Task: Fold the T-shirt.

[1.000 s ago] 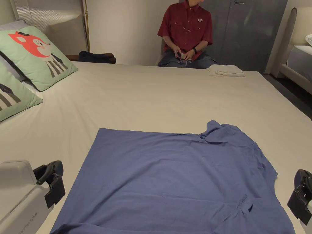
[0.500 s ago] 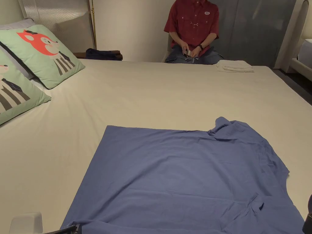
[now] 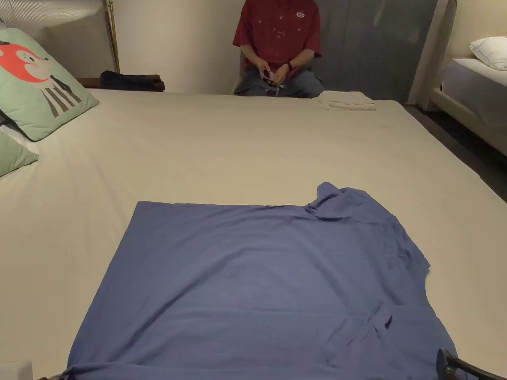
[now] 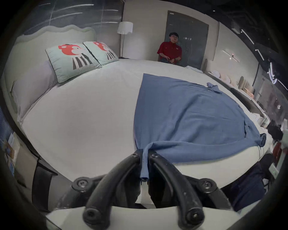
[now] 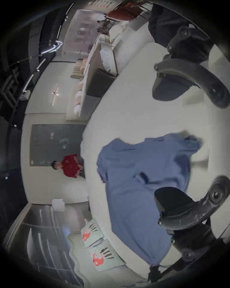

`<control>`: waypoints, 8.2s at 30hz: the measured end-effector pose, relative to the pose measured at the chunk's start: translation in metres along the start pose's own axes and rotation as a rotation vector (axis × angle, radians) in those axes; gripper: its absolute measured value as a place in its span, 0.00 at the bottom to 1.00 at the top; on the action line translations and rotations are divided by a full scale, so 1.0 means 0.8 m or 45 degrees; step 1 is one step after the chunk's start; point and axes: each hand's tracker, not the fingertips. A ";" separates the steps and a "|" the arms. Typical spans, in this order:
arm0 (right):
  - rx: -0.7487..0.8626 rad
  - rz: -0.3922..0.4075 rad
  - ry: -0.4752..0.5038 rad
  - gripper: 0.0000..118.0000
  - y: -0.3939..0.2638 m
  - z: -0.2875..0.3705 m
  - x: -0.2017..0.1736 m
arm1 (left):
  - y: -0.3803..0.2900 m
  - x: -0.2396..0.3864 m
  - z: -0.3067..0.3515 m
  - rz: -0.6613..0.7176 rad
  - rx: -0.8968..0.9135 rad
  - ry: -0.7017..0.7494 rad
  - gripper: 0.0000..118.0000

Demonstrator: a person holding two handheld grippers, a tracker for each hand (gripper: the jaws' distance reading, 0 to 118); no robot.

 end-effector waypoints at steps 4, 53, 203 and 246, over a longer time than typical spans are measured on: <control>-0.132 0.022 0.031 0.79 -0.026 -0.010 0.008 | -0.002 0.002 0.001 -0.007 -0.003 0.003 0.01; 0.171 0.063 0.027 0.89 0.179 -0.181 -0.033 | 0.250 0.024 -0.117 0.047 0.341 0.061 0.85; -0.593 0.096 0.131 0.02 0.255 -0.317 -0.028 | 0.294 0.036 -0.175 0.041 -0.153 -0.037 0.01; -0.350 0.015 0.257 0.77 0.107 -0.011 0.037 | 0.100 -0.004 0.023 0.125 0.019 -0.095 0.87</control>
